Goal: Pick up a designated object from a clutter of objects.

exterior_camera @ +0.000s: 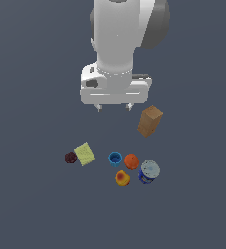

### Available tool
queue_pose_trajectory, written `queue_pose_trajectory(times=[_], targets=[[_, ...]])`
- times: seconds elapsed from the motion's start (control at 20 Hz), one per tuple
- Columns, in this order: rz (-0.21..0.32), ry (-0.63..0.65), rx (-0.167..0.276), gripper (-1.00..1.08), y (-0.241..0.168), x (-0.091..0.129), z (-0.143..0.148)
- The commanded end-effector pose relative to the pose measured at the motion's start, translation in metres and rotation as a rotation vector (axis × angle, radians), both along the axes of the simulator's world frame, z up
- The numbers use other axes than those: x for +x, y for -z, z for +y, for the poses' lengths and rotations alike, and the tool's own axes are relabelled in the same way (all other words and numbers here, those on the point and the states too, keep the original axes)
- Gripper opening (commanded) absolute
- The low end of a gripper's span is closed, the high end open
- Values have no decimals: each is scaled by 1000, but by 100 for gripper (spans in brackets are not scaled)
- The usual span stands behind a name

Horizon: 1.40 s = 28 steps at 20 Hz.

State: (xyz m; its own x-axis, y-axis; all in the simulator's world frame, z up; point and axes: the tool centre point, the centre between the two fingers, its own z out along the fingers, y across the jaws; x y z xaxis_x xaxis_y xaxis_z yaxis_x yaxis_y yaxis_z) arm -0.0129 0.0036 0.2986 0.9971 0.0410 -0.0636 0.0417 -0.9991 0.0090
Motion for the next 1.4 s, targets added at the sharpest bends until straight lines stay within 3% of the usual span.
queue_pose_trajectory(times=[0.0,0.75,1.35], targets=[[0,0,0,100,0,0,0],[24,-28,-19,100,12,0,-10],[-2,-88,-10,100,70,33,-5]])
